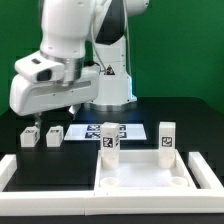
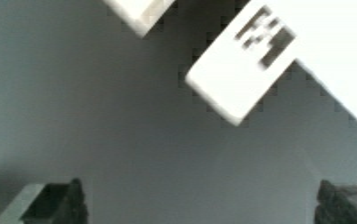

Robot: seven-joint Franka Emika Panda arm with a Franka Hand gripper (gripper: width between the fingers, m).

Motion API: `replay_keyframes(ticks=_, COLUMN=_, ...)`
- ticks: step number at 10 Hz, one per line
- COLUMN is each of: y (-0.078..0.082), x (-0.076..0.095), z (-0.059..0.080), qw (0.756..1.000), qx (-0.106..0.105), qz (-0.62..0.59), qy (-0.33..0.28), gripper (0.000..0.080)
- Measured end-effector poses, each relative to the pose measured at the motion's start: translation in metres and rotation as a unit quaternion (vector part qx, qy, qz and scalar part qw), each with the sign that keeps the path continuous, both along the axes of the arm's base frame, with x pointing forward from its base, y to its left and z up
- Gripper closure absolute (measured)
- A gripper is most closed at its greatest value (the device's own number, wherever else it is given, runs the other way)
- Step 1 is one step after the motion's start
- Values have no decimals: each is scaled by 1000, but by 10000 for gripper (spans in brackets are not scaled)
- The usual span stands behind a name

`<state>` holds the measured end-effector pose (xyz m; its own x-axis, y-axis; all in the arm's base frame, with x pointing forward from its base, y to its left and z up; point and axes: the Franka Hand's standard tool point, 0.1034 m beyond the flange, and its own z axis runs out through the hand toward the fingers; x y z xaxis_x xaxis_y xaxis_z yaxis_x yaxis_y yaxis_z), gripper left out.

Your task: Assemble square table

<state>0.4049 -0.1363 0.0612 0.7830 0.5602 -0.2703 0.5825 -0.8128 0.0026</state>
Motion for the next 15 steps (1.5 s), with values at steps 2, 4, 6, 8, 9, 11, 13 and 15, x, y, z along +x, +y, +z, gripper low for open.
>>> replay_keyframes(ticks=2, y=7, x=5, z=0, qw=998, qx=-12, qz=-57, qy=-13, gripper=150)
replay_keyframes(ticks=4, y=11, x=5, z=0, qw=994, qx=-16, qz=-106, qy=-20, gripper=150)
replay_keyframes(ticks=6, y=3, x=-2, z=-5, qw=980, qx=-28, qz=-195, qy=-17, gripper=150)
replay_keyframes(ticks=8, y=-4, x=-8, z=-11, qw=954, qx=-23, qz=-299, qy=-5, gripper=150)
replay_keyframes(ticks=9, y=-4, x=-9, z=-15, qw=955, qx=-21, qz=-294, qy=-5, gripper=150)
replay_keyframes(ticks=11, y=-2, x=-10, z=-15, qw=957, qx=-22, qz=-289, qy=5, gripper=150)
replay_keyframes(ticks=13, y=1, x=-16, z=-17, qw=957, qx=-27, qz=-286, qy=35, gripper=150)
replay_keyframes(ticks=15, y=-4, x=-22, z=-29, qw=952, qx=-47, qz=-273, qy=132, gripper=150)
